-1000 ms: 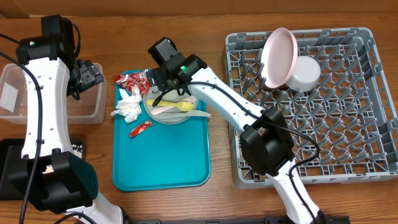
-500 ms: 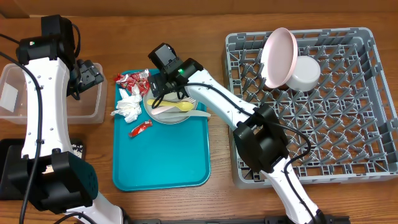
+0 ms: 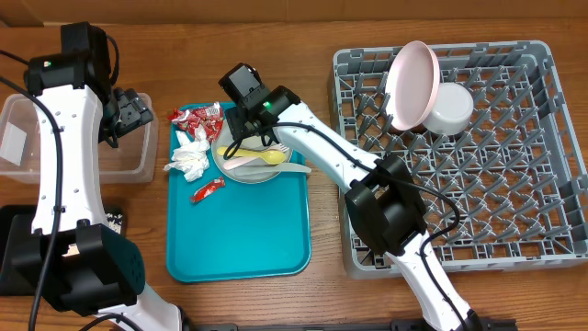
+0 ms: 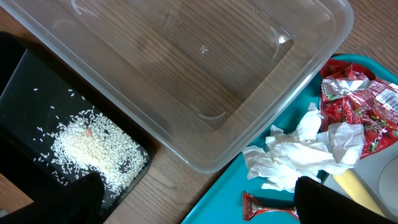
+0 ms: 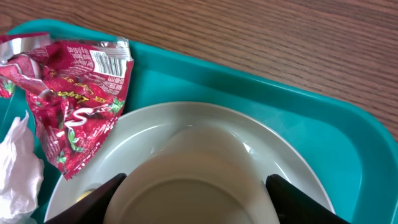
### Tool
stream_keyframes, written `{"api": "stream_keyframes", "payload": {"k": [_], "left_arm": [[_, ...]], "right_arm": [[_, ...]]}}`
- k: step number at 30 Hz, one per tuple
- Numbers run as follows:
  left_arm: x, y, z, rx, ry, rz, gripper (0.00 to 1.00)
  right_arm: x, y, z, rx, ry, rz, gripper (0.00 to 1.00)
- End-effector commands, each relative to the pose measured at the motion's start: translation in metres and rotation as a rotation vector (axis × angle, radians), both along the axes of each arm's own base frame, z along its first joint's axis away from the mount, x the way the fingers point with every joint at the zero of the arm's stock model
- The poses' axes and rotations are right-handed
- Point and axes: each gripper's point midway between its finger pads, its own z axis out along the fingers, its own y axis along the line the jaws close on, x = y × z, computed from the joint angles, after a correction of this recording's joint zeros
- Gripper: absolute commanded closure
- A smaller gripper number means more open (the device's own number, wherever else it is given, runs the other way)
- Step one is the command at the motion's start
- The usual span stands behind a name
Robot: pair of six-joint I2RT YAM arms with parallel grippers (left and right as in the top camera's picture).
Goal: Sort waste into correct bins and load items into the dishwasher rack
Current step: 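Grasp the white cup with the right gripper, then carry the cup to the rack and set it upside down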
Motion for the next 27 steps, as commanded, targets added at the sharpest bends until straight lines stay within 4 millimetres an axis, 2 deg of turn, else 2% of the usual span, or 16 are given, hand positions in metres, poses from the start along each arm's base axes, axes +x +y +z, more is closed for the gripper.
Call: {"api": "stream_keyframes", "payload": {"k": [1, 3, 7, 8, 12, 16, 19, 20, 21, 24, 27], "left_arm": [[0.001, 0.005, 0.001, 0.017, -0.001, 0.012, 0.00], [0.001, 0.005, 0.001, 0.017, -0.001, 0.012, 0.00], [0.001, 0.005, 0.001, 0.017, -0.001, 0.012, 0.00], [0.001, 0.005, 0.001, 0.017, -0.001, 0.012, 0.00], [0.001, 0.005, 0.001, 0.017, -0.001, 0.012, 0.00], [0.001, 0.005, 0.001, 0.017, -0.001, 0.012, 0.00], [0.001, 0.005, 0.001, 0.017, -0.001, 0.012, 0.00], [0.001, 0.005, 0.001, 0.017, -0.001, 0.012, 0.00], [0.001, 0.005, 0.001, 0.017, -0.001, 0.012, 0.00], [0.001, 0.005, 0.001, 0.017, -0.001, 0.012, 0.00], [0.001, 0.005, 0.001, 0.017, -0.001, 0.012, 0.00]], "right_arm": [[0.001, -0.005, 0.011, 0.007, -0.001, -0.015, 0.50], [0.002, -0.007, 0.021, 0.015, -0.011, -0.019, 0.51], [0.003, -0.011, 0.055, 0.060, -0.040, -0.049, 0.61], [0.003, -0.014, 0.071, 0.081, -0.052, -0.065, 0.66], [0.003, -0.024, 0.107, 0.130, -0.078, -0.108, 0.67], [0.003, -0.043, 0.154, 0.174, -0.130, -0.131, 0.67], [0.004, -0.069, 0.189, 0.202, -0.165, -0.171, 0.67], [0.005, -0.085, 0.204, 0.210, -0.180, -0.195, 0.67], [0.005, -0.092, 0.210, 0.213, -0.186, -0.206, 0.67], [0.007, -0.136, 0.240, 0.223, -0.214, -0.276, 0.67], [0.008, -0.190, 0.265, 0.222, -0.239, -0.370, 0.67]]}}
